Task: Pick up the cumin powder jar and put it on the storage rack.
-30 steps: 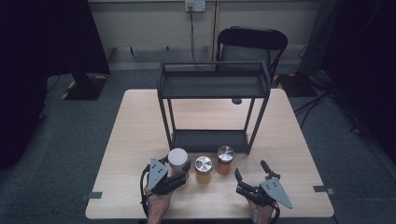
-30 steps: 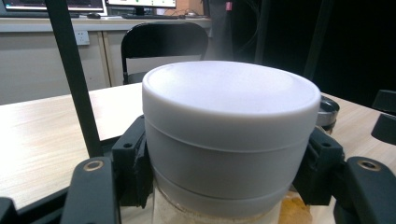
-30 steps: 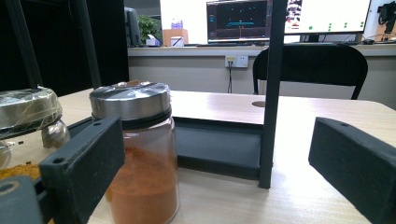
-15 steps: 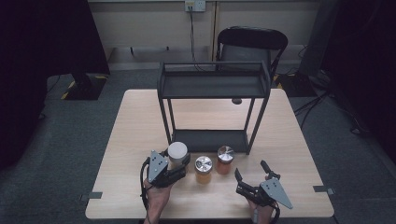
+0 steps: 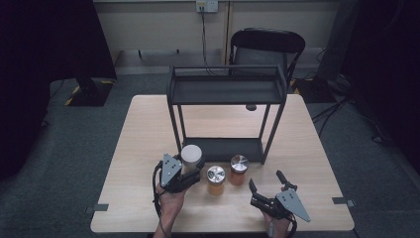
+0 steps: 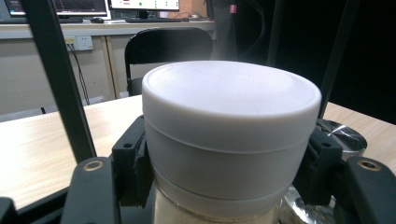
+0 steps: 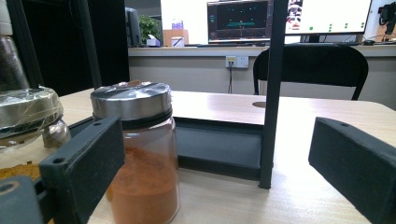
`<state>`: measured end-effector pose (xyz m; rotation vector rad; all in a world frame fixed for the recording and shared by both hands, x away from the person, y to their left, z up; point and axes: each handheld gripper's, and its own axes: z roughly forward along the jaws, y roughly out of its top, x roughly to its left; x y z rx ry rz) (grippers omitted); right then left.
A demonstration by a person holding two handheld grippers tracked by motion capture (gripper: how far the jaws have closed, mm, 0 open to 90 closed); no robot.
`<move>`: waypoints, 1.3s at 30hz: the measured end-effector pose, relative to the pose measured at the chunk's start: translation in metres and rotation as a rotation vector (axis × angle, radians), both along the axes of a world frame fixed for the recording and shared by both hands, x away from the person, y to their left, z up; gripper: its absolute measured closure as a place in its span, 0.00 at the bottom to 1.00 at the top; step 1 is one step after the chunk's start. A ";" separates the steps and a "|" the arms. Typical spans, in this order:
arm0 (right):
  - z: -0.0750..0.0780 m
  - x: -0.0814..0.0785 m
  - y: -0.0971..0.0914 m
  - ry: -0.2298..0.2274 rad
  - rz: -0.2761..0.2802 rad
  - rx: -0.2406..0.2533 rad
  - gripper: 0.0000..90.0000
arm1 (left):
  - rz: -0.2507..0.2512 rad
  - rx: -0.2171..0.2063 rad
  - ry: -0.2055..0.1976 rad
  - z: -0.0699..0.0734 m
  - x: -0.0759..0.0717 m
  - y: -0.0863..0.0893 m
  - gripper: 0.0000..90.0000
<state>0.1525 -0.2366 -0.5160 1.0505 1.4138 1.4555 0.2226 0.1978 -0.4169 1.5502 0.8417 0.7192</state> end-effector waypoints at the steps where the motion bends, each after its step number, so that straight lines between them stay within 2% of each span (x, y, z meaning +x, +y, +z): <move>1: 0.000 0.000 0.000 0.000 0.000 0.000 0.03 | -0.001 -0.003 0.001 0.000 0.001 -0.001 0.38; 13: 0.000 0.000 0.000 0.000 0.002 0.000 0.03 | -0.010 0.031 -0.006 0.004 0.016 -0.009 0.38; 29: -0.001 0.000 -0.001 -0.004 0.006 -0.003 0.03 | 0.007 0.015 -0.001 -0.001 0.036 -0.017 0.38; 37: -0.001 0.000 -0.001 -0.006 0.008 -0.002 0.03 | 0.032 0.010 -0.004 0.002 0.046 -0.024 0.38; 39: -0.001 0.000 -0.001 -0.006 0.008 -0.002 0.03 | 0.033 0.020 -0.006 0.003 0.048 -0.025 0.38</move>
